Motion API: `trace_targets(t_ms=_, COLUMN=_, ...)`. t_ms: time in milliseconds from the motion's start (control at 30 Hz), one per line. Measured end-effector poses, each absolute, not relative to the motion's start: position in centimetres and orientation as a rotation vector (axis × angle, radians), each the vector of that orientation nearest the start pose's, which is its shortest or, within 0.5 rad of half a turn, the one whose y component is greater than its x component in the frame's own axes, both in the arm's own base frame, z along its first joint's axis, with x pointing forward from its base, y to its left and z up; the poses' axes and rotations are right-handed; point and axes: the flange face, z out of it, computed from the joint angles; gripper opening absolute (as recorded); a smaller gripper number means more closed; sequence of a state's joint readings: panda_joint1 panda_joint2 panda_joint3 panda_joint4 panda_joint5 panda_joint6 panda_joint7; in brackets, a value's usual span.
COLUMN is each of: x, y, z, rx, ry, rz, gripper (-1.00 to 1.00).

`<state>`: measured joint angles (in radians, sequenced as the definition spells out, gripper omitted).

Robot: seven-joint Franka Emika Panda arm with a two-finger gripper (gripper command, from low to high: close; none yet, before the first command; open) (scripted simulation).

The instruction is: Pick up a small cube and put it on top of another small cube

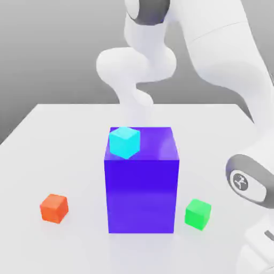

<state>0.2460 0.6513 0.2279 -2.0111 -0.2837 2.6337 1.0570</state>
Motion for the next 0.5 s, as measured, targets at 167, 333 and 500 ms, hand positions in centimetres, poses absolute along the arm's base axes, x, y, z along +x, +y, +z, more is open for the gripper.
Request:
trace_targets(t_ms=167, x=52.6, y=27.9, z=15.8, rx=-3.083, ry=0.592, rz=0.001, gripper=-1.00)
trace_targets(t_ms=333, x=50.4, y=26.6, z=19.9, rx=-3.147, ry=0.417, rz=-0.018, gripper=-1.00)
trace_targets(t_ms=500, x=46.6, y=24.0, z=21.5, rx=-3.211, ry=0.123, rz=-0.037, gripper=-1.00)
